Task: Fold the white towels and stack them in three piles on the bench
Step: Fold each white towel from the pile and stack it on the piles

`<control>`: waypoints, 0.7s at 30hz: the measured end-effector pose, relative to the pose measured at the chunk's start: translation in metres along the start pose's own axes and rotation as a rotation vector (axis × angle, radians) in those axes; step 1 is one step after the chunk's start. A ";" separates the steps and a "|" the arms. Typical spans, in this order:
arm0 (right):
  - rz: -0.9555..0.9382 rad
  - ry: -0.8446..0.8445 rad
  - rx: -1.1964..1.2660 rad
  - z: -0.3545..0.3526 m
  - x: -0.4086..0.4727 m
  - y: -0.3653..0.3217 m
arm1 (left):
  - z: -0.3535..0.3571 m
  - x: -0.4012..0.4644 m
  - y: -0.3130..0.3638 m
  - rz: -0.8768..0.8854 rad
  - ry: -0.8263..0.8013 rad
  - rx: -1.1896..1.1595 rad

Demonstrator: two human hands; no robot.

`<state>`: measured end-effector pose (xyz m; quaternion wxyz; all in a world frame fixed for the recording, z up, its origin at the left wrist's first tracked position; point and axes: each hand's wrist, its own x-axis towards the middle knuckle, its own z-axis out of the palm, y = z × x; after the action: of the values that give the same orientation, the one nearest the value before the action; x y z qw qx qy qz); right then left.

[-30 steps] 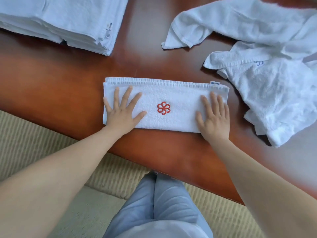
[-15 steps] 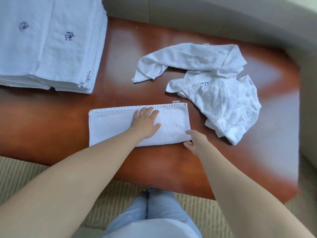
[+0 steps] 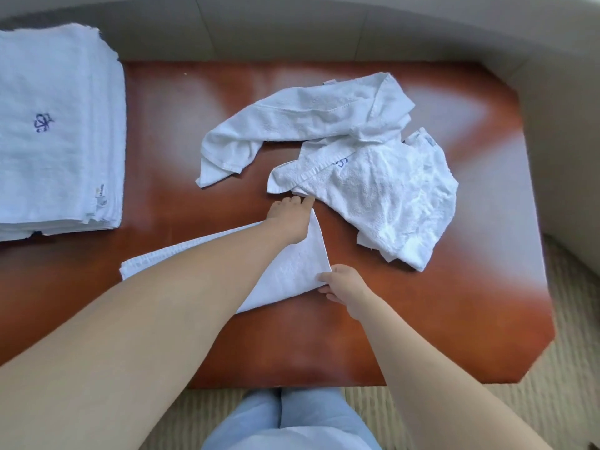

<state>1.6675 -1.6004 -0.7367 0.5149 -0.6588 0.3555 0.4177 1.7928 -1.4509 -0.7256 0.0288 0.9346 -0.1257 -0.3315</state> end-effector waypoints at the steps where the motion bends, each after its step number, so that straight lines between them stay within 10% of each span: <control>1: -0.001 -0.006 -0.013 -0.002 0.001 -0.001 | -0.003 0.003 0.002 -0.007 -0.017 0.012; 21: -0.440 0.145 -0.354 0.075 -0.081 -0.100 | -0.066 -0.142 -0.157 -0.072 0.152 -0.239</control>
<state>1.7116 -1.5025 -0.6331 0.4433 -0.8278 0.1617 0.3035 1.7617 -1.2654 -0.6093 0.1376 0.9507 -0.0491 -0.2734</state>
